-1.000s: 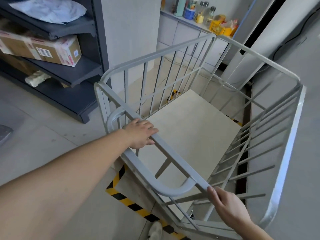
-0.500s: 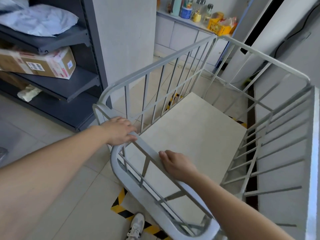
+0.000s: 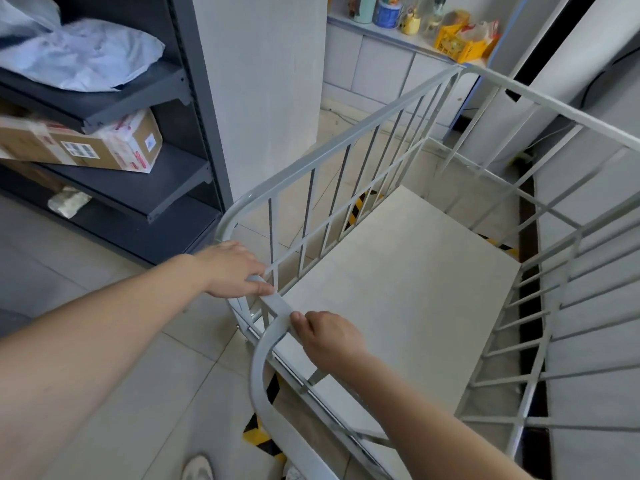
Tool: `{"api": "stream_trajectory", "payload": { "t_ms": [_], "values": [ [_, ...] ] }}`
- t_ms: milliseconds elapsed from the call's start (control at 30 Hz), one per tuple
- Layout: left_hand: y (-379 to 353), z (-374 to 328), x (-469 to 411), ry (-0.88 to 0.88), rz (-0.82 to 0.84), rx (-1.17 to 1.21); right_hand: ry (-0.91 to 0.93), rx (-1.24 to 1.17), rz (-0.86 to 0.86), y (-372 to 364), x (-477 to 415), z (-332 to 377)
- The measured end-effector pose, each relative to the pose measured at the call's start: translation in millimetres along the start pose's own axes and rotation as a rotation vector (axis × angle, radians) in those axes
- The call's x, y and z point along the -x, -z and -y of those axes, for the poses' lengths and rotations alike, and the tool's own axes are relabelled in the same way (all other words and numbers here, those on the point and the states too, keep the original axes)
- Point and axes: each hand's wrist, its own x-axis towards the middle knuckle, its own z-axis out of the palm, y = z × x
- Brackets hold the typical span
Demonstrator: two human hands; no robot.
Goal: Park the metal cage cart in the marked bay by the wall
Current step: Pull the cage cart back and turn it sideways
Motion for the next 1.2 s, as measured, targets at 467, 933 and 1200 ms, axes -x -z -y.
{"api": "stream_trajectory", "payload": {
  "t_ms": [467, 933, 1200],
  "values": [
    [12, 53, -30, -0.140, 0.245, 0.125, -0.276, -0.069, -0.063, -7, -53, 76],
    [2, 47, -39, -0.233, 0.327, 0.068, -0.370, 0.047, -0.237, -24, -42, 82],
    [-3, 37, -32, -0.360, 0.470, 0.129, -0.363, 0.066, -0.256, -38, -17, 73]
  ]
}}
